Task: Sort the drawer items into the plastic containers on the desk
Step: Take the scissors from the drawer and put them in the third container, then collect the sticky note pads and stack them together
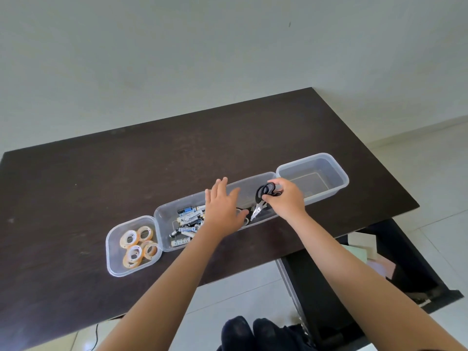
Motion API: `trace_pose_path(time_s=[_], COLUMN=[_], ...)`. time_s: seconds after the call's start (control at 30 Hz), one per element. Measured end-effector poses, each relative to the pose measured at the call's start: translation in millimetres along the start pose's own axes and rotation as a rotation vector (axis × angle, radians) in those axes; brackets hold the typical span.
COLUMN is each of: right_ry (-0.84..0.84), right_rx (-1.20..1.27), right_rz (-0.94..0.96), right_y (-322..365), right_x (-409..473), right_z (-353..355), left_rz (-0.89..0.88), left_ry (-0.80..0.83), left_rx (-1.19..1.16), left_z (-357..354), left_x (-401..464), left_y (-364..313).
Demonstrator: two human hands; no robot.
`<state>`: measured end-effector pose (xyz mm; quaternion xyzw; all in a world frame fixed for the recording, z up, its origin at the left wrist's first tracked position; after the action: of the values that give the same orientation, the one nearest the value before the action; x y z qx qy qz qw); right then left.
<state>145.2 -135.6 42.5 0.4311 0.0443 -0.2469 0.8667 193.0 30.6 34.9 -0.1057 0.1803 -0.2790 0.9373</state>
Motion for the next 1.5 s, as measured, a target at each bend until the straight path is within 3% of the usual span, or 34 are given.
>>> trace_pose_path(time_s=[0.1, 0.27, 0.53, 0.77, 0.97, 1.2, 1.37, 1.5], right_ry=[0.116, 0.317, 0.133, 0.094, 0.168, 0.406, 0.486, 0.613], right_rx=[-0.077, -0.316, -0.164, -0.003, -0.071, -0.306, -0.377, -0.468], right_rz=[-0.036, -0.004, 0.245, 0.366, 0.13, -0.081, -0.11, -0.1], right_y=[-1, 1, 6, -57, -178, -313, -351, -362], right_x=[8, 7, -19, -58, -69, -57, -38, -26], right_z=[-10, -29, 15, 81, 127, 141, 132, 112], left_rz=[0.016, 0.01, -0.007, -0.138, -0.229, 0.003, 0.106, 0.115], left_ry=[0.091, 0.041, -0.072, -0.173, 0.054, 0.421, 0.555, 0.563], left_rx=[-0.063, -0.104, -0.18, -0.39, -0.49, -0.456, -0.329, -0.133], left_z=[-17, -19, -12, -33, -116, -237, -279, -295], left_x=[-4, -7, -14, -41, -59, -33, -10, 8], left_y=[7, 10, -7, -100, -206, -250, -273, -285])
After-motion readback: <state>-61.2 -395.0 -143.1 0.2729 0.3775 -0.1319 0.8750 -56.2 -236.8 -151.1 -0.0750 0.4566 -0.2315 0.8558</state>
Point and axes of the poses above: each hand's wrist, its own x-axis towards the middle knuckle, its own z-axis out of the back of the hand, y = z × x, the point moved 8 cm from there along x, towards the middle knuckle, and after that the axes turned 11 degrees about y, right-handed, at the moved point
